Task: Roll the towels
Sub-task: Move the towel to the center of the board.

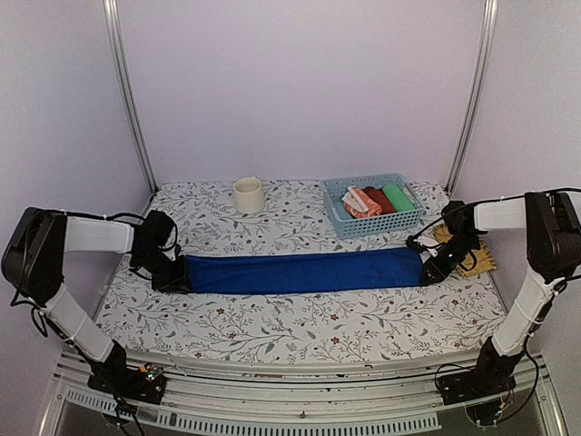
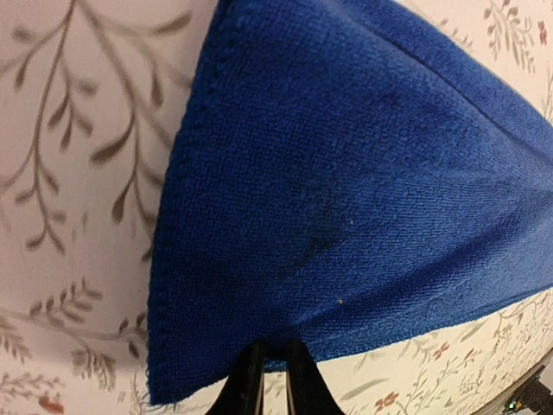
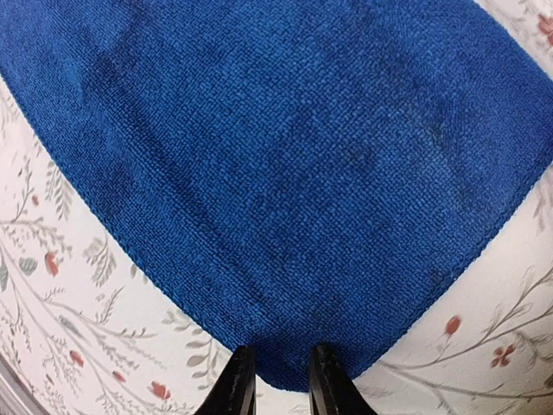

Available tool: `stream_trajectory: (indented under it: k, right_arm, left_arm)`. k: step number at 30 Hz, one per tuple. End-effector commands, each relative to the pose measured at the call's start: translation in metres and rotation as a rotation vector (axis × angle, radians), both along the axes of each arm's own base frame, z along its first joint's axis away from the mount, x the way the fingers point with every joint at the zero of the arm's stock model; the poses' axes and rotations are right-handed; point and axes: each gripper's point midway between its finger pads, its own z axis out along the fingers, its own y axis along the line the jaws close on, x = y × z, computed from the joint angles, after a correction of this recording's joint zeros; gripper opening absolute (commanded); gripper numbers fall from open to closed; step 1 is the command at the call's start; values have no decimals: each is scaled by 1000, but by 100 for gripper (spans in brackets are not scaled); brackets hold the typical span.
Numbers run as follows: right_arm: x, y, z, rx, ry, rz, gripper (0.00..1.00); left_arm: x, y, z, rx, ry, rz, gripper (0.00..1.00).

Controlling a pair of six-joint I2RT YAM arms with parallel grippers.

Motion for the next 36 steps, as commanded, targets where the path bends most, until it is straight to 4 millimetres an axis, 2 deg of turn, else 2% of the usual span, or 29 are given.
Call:
stream_trajectory:
  k: [1,3,5,7,10,11,14,17,20,22,26,30,33,36]
  right_arm:
    - [-48,-8,4,-43,130,48,24]
    - [-54,-8,11,-45,133,61,25]
    - [-50,-9,20,-48,106,65,25]
    - [-44,-7,30,-37,85,64,27]
    - [-30,0,44,0,65,42,30]
    - [-25,3,47,21,63,31,30]
    - [-2,11,55,67,41,1,30]
    - [15,16,61,94,26,-24,30]
    - [29,13,58,72,2,-41,30]
    - [38,12,53,66,-1,-61,30]
    - [53,28,54,123,-6,-57,29]
    - [71,45,50,120,-35,-35,29]
    - [89,42,37,88,-45,-66,30]
    - [98,41,21,71,-31,-73,30]
  left_arm:
    - [-73,19,-8,43,213,78,13]
    - [-85,21,-2,40,216,83,14]
    - [-94,19,6,18,215,81,14]
    - [-92,14,20,-9,192,60,16]
    - [-74,6,49,-37,127,8,24]
    - [-62,6,61,-30,87,-4,25]
    - [-33,15,72,28,19,-10,22]
    - [-9,16,62,29,10,-49,13]
    - [14,19,46,63,9,-67,7]
    - [32,13,42,42,-29,-81,6]
    - [56,-6,41,-41,-82,-124,3]
    - [65,5,23,21,-53,-110,2]
    - [63,22,4,95,-8,-85,1]
    - [59,32,-13,98,23,-60,1]
